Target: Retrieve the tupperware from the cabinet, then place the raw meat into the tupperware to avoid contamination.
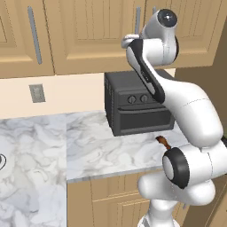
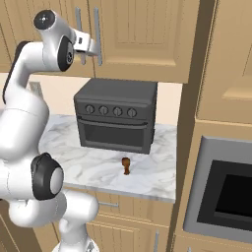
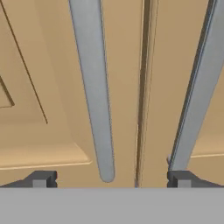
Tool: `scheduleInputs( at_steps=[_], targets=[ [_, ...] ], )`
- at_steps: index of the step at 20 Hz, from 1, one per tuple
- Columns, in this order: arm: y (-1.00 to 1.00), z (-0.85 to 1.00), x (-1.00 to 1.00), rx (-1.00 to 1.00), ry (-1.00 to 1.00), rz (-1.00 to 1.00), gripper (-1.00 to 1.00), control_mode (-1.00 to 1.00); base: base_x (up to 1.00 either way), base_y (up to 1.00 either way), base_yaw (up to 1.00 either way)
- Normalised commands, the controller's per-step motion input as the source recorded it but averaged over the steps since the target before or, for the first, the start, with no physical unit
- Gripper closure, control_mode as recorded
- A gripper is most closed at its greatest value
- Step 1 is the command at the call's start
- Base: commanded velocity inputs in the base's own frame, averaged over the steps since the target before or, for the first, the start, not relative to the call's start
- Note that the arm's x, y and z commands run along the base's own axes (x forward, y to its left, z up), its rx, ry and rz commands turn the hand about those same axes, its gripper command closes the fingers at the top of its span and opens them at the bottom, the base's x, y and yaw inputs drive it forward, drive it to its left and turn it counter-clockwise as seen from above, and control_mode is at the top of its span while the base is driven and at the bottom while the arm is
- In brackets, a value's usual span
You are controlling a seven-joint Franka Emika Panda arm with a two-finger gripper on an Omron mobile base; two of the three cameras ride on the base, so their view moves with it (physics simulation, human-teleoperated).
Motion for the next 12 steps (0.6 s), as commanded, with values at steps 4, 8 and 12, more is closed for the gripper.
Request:
scheduleInputs(
  at_steps=[4, 8, 12],
  targets=[
    [0.0, -0.11, 0.48, 0.0, -0.03, 0.0, -1.0, -1.0, 0.0, 0.0, 0.0],
    [0.0, -0.05, 0.48, 0.0, 0.0, 0.0, -1.0, -1.0, 0.0, 0.0, 0.0],
    [0.06, -0.04, 0.48, 0.0, -0.01, 0.0, -1.0, -1.0, 0.0, 0.0, 0.0]
  ],
)
